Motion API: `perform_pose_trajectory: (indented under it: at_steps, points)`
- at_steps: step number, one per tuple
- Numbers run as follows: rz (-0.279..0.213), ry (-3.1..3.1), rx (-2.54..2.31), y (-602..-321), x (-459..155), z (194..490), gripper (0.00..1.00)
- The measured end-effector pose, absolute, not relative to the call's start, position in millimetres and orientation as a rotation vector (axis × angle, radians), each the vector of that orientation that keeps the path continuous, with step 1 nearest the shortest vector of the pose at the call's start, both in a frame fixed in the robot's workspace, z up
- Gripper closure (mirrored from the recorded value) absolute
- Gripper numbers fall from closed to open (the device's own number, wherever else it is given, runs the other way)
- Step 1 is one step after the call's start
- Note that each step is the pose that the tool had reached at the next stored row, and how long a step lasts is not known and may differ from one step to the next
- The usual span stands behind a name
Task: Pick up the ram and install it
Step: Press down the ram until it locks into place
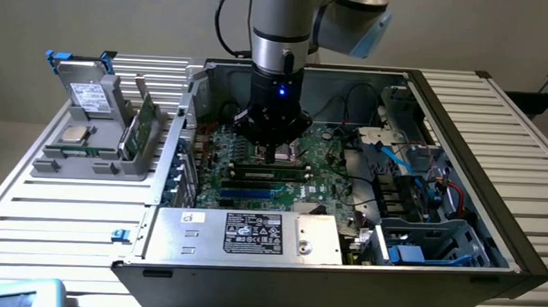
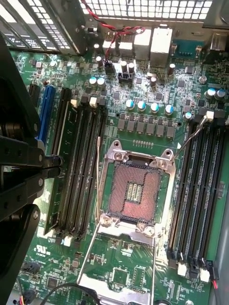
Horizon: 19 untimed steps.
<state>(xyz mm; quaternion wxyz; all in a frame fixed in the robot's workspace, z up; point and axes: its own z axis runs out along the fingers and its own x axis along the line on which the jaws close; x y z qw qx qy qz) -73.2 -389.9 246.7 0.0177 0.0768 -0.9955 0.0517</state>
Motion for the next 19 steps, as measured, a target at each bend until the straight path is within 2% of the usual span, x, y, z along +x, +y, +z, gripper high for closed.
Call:
perform_pose_trajectory:
  at_steps: [19]
  points:
    - [0.173, -3.098, 0.047, -390.7, -72.7, 246.8, 0.89]
